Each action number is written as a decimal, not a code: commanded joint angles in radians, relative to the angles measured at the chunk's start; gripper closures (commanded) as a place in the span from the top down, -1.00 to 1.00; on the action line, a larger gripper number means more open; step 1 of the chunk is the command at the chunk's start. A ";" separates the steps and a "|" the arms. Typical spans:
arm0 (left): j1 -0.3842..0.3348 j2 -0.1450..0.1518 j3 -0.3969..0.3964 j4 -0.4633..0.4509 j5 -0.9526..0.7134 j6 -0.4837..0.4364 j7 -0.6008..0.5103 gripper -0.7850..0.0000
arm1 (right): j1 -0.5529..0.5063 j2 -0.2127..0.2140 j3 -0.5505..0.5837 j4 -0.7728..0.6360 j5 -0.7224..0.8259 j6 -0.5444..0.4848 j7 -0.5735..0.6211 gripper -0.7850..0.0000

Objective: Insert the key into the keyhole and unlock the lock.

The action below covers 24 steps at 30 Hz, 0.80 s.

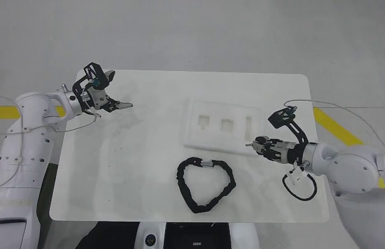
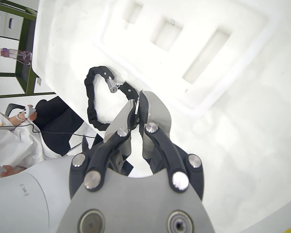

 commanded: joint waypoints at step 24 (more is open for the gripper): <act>0.048 0.001 0.076 -0.119 -0.012 -0.003 -0.086 1.00 | -0.069 0.009 0.073 0.019 0.042 -0.066 -0.053 -1.00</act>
